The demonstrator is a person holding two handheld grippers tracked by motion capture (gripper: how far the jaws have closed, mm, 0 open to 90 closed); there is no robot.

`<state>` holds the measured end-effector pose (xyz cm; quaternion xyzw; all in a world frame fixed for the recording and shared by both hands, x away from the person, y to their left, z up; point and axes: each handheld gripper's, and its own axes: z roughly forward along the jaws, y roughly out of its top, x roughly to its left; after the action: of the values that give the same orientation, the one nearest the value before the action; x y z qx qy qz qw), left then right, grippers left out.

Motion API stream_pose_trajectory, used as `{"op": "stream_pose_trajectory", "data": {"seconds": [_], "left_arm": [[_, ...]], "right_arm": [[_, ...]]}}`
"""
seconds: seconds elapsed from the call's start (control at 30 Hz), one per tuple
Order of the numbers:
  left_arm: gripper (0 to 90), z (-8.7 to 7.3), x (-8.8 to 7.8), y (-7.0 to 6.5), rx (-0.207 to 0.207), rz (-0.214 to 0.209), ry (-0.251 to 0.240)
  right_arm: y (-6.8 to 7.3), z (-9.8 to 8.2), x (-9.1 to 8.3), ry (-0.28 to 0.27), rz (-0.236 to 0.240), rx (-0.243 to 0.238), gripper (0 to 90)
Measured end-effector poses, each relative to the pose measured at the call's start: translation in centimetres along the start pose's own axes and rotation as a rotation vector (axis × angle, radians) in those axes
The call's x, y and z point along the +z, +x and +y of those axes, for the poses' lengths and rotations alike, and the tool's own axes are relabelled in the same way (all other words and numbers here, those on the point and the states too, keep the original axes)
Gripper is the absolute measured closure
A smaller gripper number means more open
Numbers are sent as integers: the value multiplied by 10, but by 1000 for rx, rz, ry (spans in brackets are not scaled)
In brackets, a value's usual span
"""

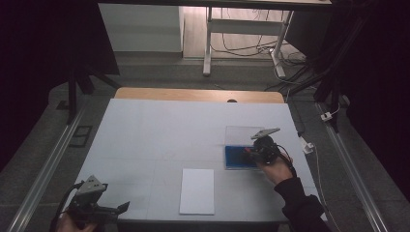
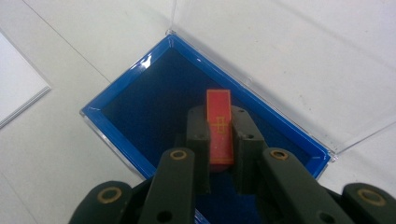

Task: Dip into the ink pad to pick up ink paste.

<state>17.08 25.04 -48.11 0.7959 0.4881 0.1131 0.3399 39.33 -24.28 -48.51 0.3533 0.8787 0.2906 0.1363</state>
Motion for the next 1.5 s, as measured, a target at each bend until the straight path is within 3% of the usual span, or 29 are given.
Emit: {"op": "stream_pose_trajectory", "data": {"seconds": [0.17,0.33,0.47,0.63,0.9,1.1,1.33,1.5], "left_arm": [[10,-1,0,1,-3,-2,-1],[11,-1,-1,2,-6,-9,-7],[10,0,0,2,-4,-12,-6],[11,0,0,2,-4,-15,-7],[11,1,0,3,-8,-21,-9],[11,0,0,4,-8,-24,-16],[12,0,0,4,-11,-29,-17],[13,0,0,4,-13,-31,-16]], "right_arm": [[7,3,1,18,-41,-47,810],[-1,-1,0,-1,11,29,811],[4,0,0,4,-21,-16,810],[-2,-2,-1,-8,14,23,809],[3,1,-2,-2,-13,-16,808],[7,4,-9,-35,-16,-32,807],[12,5,-16,-50,20,-77,807],[16,7,-24,-83,32,-67,807]]}}
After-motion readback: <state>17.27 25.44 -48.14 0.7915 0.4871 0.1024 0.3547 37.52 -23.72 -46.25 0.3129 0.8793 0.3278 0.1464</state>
